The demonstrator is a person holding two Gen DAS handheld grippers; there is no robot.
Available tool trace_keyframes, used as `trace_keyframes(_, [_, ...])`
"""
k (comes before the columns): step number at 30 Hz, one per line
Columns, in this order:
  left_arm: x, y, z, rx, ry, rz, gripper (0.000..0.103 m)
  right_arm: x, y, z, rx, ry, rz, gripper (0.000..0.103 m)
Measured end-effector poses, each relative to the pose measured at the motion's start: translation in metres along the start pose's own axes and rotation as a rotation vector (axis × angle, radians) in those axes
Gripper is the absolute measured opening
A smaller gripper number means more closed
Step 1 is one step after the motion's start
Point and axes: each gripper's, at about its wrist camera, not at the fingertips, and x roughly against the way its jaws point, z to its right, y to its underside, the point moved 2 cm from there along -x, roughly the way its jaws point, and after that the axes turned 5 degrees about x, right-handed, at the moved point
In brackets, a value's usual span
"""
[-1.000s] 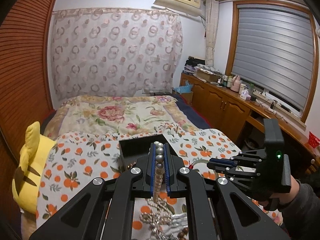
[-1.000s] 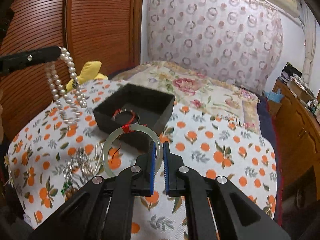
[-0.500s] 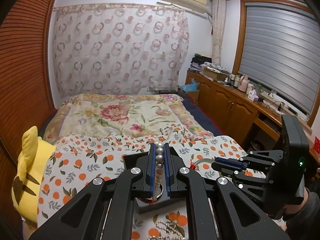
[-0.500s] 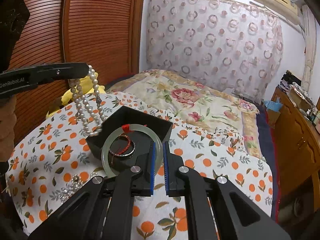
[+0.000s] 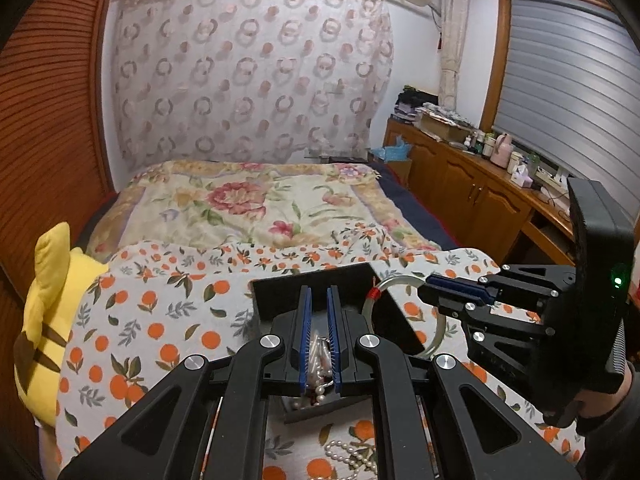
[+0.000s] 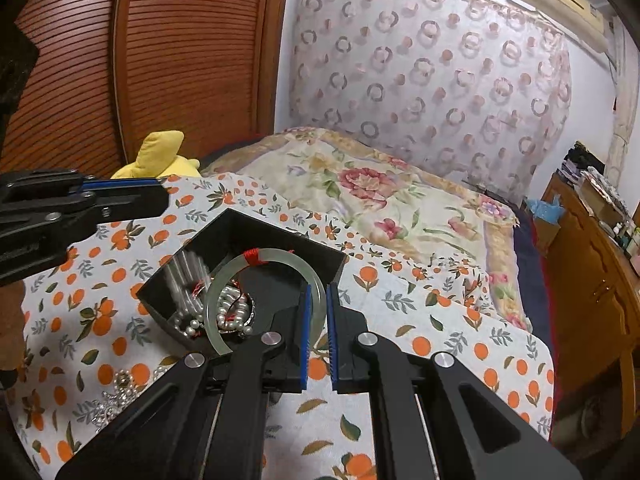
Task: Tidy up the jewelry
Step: 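Lower pearls into the black box with left tool while right tool drops jade bangle, then grasp the silver chains with the left tool while the right tool grasps the bead bracelet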
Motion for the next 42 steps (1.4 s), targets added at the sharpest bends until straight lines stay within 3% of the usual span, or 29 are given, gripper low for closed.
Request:
trace_keyframes(8, [0.005,0.011,-0.016,0.004,-0.030,-0.006,0.010,-0.026,-0.008,-0.016,0.035,-0.014,-0.022,0.009])
trace_keyframes(23, [0.025,0.048,-0.052,0.019,-0.101,-0.011,0.068,-0.061,-0.017,-0.033,0.064,-0.015,-0.083,0.010])
trace_keyframes(34, [0.035,0.071,-0.053,0.027,-0.100,-0.028,0.071,-0.011,-0.007,-0.033,0.044,-0.064,-0.005,0.010])
trace_keyframes(42, [0.037,0.090,-0.042,0.007,-0.091,-0.054,0.071,0.047,0.034,-0.053,0.056,-0.118,0.040,0.010])
